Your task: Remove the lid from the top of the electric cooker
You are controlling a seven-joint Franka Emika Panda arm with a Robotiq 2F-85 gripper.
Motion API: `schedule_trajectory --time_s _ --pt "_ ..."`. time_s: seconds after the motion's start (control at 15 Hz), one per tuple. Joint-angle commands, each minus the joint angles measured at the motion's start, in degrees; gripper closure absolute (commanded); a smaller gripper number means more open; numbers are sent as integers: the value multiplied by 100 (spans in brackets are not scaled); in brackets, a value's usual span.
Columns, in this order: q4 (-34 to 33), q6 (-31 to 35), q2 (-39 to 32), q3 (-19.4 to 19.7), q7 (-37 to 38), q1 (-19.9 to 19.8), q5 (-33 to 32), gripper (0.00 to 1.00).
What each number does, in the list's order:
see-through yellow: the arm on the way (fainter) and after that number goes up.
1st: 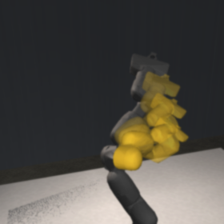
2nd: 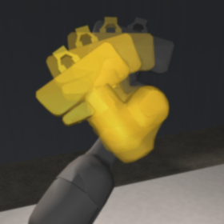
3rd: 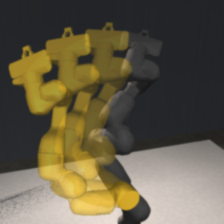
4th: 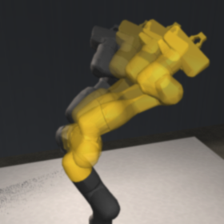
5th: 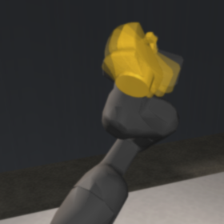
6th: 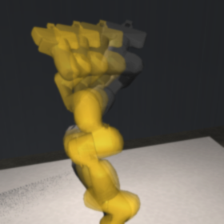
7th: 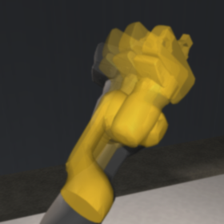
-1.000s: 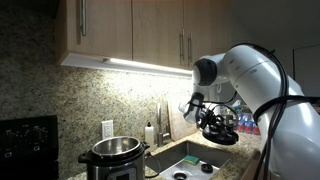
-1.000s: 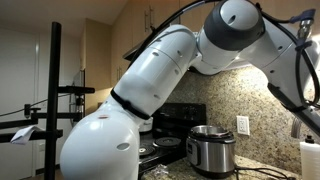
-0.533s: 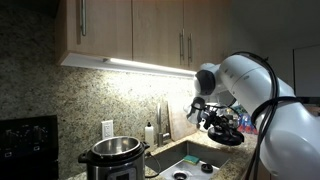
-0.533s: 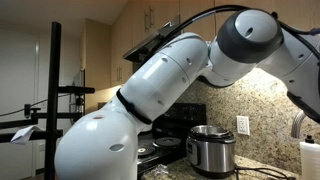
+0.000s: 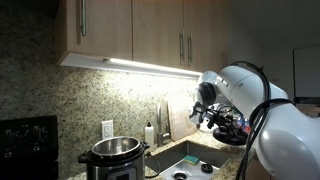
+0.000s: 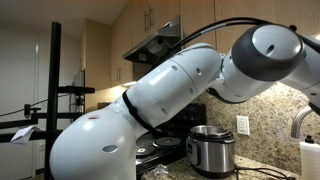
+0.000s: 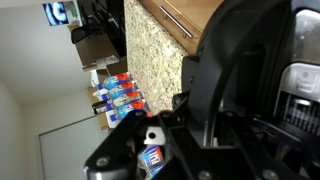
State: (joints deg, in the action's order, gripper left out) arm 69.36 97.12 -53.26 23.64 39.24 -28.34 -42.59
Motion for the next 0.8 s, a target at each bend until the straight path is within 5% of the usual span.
schedule_trajectory --time_s 0.0,0.73 --pt "-71 -37 -46 6 -18 -4 9 92" --pt "-863 -398 -762 -47 -242 -246 317 98"
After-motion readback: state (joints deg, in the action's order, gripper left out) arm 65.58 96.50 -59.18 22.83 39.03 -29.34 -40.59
